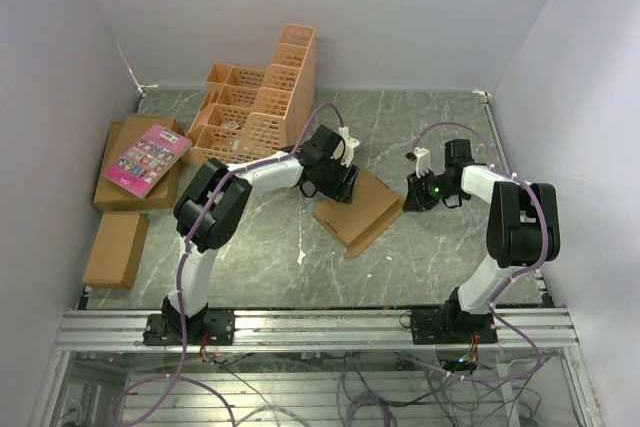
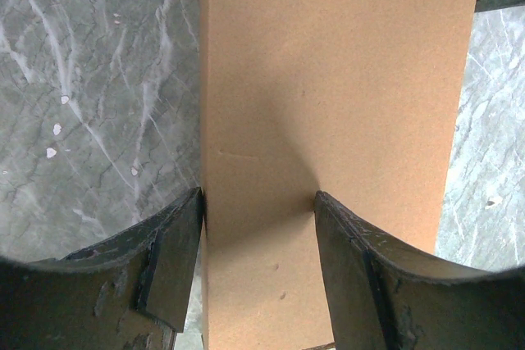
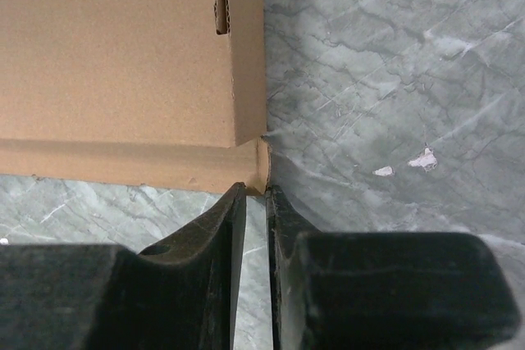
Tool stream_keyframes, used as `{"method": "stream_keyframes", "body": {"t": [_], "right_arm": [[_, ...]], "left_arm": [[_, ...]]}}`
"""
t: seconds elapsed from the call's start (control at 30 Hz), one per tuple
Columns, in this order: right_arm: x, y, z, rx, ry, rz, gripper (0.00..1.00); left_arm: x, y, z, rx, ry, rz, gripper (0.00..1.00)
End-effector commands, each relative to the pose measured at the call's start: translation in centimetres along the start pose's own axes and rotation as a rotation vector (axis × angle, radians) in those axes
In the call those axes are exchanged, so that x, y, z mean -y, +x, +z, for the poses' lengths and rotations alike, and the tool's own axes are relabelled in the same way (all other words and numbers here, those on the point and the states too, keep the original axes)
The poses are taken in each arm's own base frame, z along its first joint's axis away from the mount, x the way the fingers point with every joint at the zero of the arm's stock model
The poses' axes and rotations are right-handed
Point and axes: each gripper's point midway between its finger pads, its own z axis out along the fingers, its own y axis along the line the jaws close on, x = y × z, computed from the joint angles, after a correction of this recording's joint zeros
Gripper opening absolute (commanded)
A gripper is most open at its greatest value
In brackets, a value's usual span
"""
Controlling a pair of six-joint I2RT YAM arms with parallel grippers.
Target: Fold the paper box
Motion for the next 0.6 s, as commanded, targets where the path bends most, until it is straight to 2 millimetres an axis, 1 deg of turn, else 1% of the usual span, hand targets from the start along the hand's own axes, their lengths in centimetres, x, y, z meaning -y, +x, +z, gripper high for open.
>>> {"method": "stream_keyframes", "body": {"t": [0.0,0.33,0.43,0.57], "right_arm": [[-0.24,-1.28,-0.23,0.053,-0.015,-0.019,0.16],[-0.6,-2.06,-1.1,0.102,0.001,-0.089,0.15],[-0.57,-2.0,-1.12,0.099,0.002,-0.096,0.09],[-0.51,-1.73,-1.0,0.09,0.003,-0.099,0.05]], "left_arm": [[-0.14,2.51,1.18,-0.08,0.008,-0.019,0.65],[-0.07,2.58,1.25,-0.083,0.014,-0.021,0.65],[-0.1,2.56,1.26,-0.084,0.013,-0.022,0.65],[-0.04,2.53,1.32,-0.084,0.016,-0.022,0.65]]}}
